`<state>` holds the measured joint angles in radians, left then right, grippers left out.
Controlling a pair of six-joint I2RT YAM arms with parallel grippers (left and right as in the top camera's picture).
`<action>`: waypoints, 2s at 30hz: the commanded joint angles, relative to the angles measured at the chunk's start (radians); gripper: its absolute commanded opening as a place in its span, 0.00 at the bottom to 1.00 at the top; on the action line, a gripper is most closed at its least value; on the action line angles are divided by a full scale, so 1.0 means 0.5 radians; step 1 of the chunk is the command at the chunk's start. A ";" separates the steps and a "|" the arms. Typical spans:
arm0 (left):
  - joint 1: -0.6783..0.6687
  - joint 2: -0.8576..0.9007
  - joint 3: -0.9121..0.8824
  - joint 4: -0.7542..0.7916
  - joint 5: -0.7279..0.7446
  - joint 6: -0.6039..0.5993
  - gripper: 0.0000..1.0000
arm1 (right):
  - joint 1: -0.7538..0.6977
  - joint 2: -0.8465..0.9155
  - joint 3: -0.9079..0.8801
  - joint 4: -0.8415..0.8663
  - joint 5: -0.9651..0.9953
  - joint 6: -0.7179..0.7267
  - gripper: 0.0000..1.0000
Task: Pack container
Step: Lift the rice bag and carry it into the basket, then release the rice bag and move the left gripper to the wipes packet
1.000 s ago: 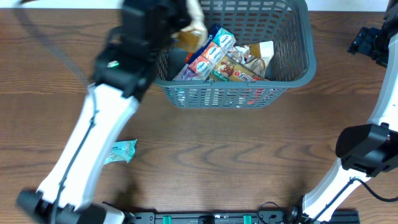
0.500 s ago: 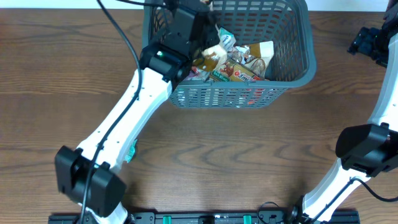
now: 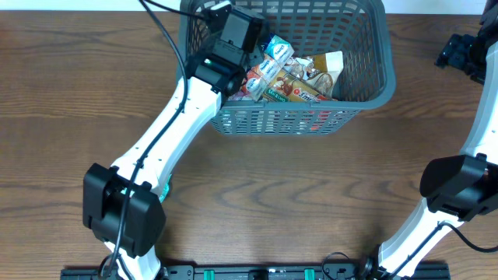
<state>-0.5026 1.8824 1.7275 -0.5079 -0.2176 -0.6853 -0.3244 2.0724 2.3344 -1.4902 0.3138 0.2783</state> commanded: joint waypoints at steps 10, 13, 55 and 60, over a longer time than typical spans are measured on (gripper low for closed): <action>0.050 -0.008 0.612 -0.347 -0.255 0.445 0.98 | -0.018 0.015 -0.002 0.005 0.021 0.026 0.99; 0.050 -0.010 0.903 -0.464 -0.273 0.535 0.98 | -0.018 0.015 -0.002 0.005 0.021 0.026 0.99; 0.695 -0.439 1.382 -2.363 -0.628 -1.643 0.99 | -0.018 0.015 -0.002 0.005 0.021 0.026 0.99; 0.895 -0.439 1.073 -2.363 -0.356 -1.774 0.99 | -0.018 0.015 -0.002 0.005 0.021 0.026 0.99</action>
<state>-0.0998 1.6650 2.3386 -1.6112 -0.4923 -1.4982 -0.3244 2.0724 2.3341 -1.4902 0.3130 0.2783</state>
